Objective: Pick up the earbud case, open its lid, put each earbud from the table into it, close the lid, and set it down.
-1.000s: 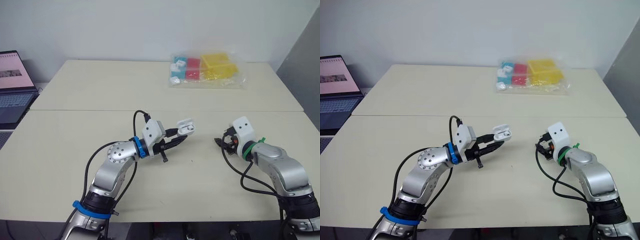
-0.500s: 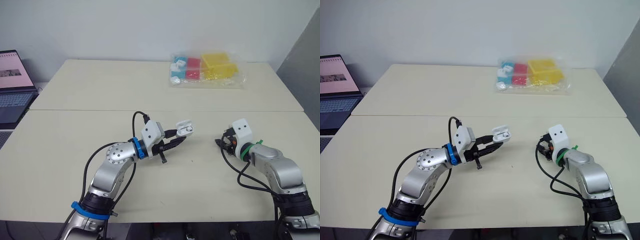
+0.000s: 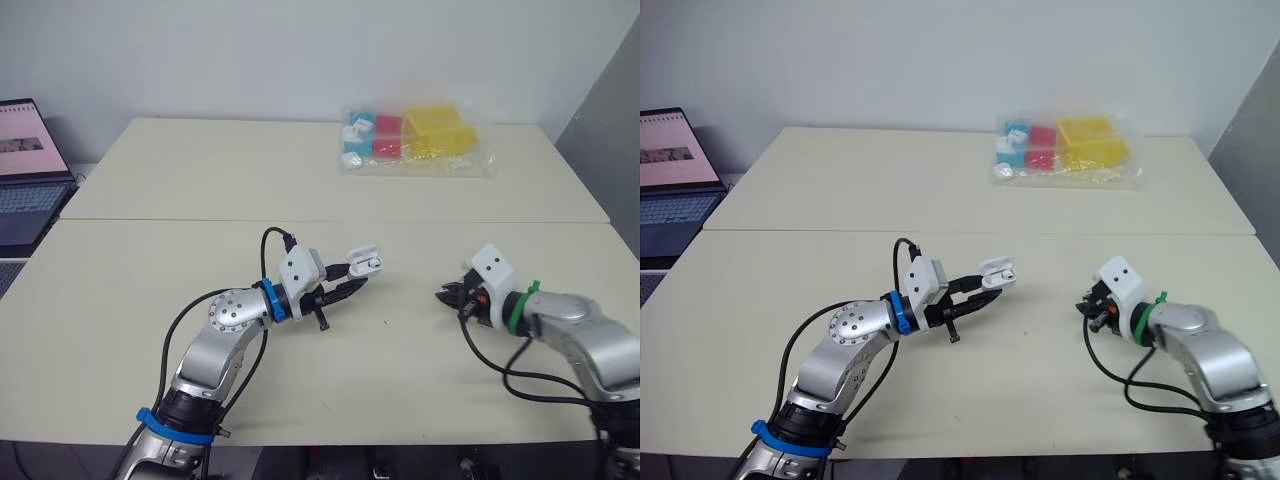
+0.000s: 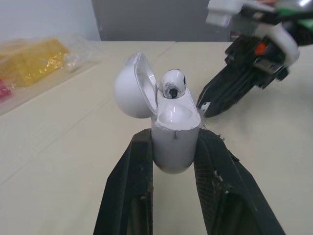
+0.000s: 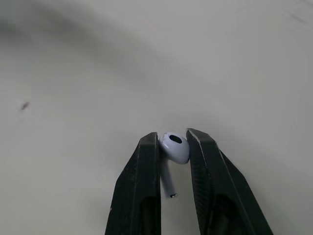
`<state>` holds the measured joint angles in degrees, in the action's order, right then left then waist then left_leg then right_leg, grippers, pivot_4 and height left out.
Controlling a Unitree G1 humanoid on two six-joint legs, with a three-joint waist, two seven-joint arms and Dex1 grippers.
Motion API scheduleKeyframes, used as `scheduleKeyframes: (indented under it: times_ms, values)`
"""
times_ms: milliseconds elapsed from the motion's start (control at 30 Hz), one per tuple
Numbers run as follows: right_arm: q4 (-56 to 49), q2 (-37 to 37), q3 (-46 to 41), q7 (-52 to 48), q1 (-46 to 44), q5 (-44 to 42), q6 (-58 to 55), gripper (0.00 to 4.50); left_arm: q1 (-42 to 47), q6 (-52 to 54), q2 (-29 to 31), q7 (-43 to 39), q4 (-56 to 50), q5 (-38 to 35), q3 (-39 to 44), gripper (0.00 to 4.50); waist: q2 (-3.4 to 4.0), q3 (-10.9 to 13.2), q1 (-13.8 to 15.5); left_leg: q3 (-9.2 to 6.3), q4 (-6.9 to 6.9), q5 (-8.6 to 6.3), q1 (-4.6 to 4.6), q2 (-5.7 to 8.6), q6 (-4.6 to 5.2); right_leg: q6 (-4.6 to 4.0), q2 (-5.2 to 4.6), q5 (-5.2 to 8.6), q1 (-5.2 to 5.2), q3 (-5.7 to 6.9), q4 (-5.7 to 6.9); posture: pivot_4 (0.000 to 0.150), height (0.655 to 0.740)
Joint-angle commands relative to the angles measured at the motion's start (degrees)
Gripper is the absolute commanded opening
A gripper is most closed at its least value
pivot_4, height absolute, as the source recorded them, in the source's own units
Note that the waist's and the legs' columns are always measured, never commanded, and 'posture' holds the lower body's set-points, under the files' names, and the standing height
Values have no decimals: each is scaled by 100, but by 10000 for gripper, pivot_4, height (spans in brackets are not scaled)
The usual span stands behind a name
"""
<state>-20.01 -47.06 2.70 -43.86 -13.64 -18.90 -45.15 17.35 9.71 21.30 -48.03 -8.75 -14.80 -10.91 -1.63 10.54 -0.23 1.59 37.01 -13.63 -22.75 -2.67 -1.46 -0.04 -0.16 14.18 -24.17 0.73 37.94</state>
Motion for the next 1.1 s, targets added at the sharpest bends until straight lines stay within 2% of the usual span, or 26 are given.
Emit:
scheduleKeyframes:
  times_ms: [33, 133, 300, 500, 933, 1100]
  values:
    - [49, -745, 96, -1511, 154, 3, 1305, 4342, -96, -30, 66, 12, -395, -17, 3, 7820, 0, 0, 0, 1, 0, 0, 0, 1, 0, 0, 0, 0, -1, 0, 1, 1500, 7400]
    - [498, -1304, 337, -2264, 109, 253, 1950, 4342, -211, 44, 109, 41, -521, -34, 15, 7820, -1, 1, -7, 1, -3, 0, 5, -1, 0, 0, 2, 0, 1, -1, 0, 1500, 7400]
    - [1301, -1893, 893, -3303, -348, 765, 2335, 4342, -463, 205, 192, 109, -788, -47, 28, 7820, 0, 1, -14, 8, -1, 0, 12, 0, 0, 1, 0, -2, 2, -7, 6, 1500, 7400]
    - [1977, -1884, 1336, -3728, -755, 1364, 2849, 4342, -611, 379, 251, 179, -1039, -82, 28, 7820, 0, 1, 3, 6, -1, 0, 14, -2, 0, 0, 1, -1, 3, -3, 6, 1500, 7400]
    - [2008, -1791, 1274, -3887, -676, 1590, 3244, 4342, -730, 603, 343, 200, -1290, -136, 74, 7820, 1, 0, 8, 8, 1, 0, 17, -1, -1, 0, -1, -2, 5, -8, 9, 1500, 7400]
    - [1922, -1793, 1186, -3854, -570, 1561, 3349, 21681, -755, 664, 356, 215, -1354, -157, 57, 7820, 1, 0, 5, 9, 2, 0, 19, -1, -1, 0, -2, -2, 7, -9, 9, 1500, 7400]
